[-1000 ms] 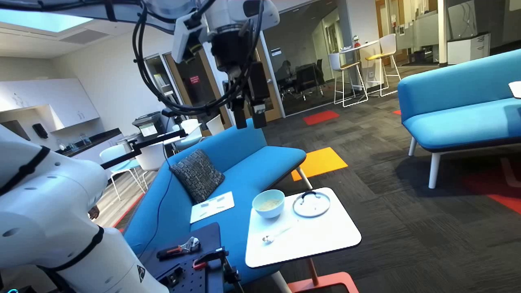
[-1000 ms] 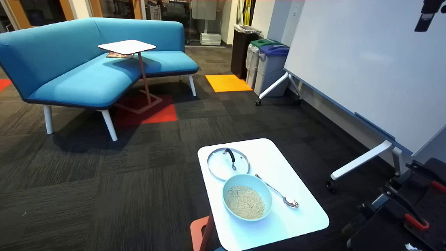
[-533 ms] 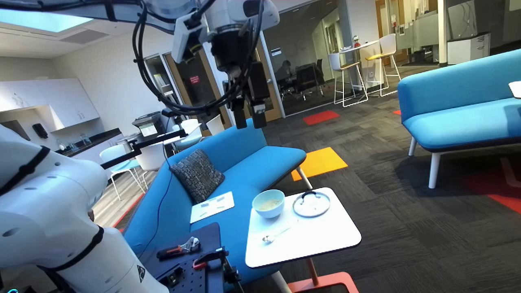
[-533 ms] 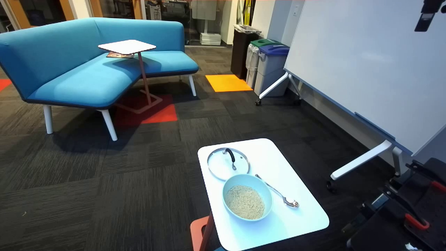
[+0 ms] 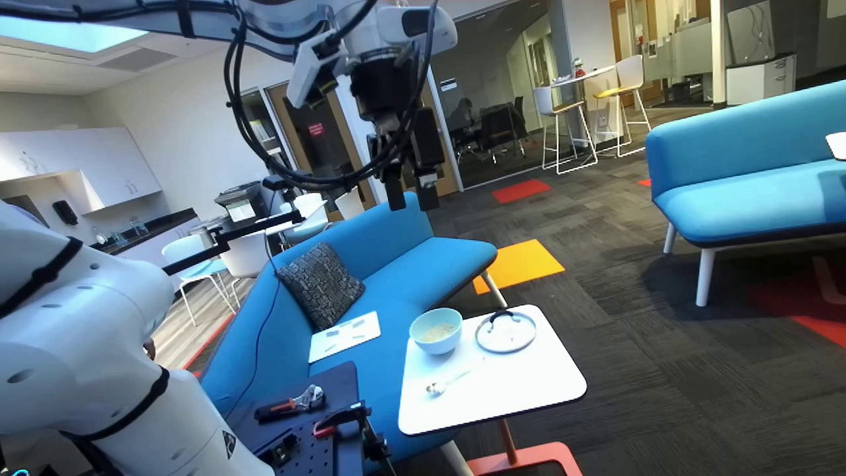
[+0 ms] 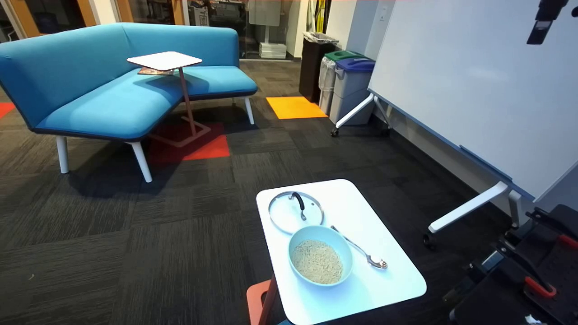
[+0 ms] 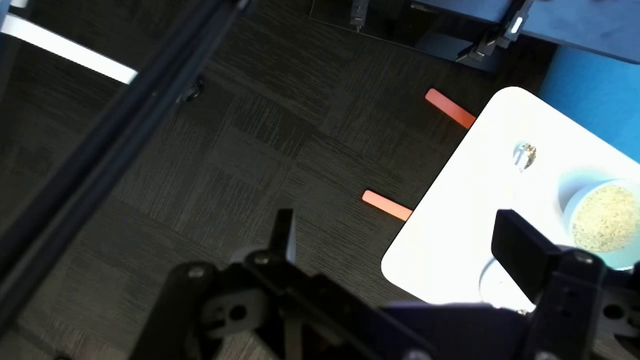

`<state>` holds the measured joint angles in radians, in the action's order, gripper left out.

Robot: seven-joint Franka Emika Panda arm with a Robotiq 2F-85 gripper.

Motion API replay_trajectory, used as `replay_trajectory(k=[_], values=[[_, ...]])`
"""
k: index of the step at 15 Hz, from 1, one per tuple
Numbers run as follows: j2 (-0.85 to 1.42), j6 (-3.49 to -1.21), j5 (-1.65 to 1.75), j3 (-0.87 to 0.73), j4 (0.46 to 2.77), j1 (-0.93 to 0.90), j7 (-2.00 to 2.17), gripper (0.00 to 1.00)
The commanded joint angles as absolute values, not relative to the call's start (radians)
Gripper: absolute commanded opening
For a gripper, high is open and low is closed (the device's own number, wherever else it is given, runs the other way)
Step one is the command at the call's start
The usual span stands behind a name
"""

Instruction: Pick up the spoon and stir the objects in the bowl

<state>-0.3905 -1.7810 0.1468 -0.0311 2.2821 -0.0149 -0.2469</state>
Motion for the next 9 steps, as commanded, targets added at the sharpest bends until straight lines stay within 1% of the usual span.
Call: replay_trajectory(k=[1, 7, 9], values=[[-0.342, -1.875, 0.102, -0.016, 2.303, -0.047, -0.232, 1.00], [-0.247, -2.151, 0.062, 0.024, 2.380, -0.068, -0.151, 1.00], [-0.208, -2.204, 0.062, 0.041, 2.388, -0.073, -0.124, 1.00]])
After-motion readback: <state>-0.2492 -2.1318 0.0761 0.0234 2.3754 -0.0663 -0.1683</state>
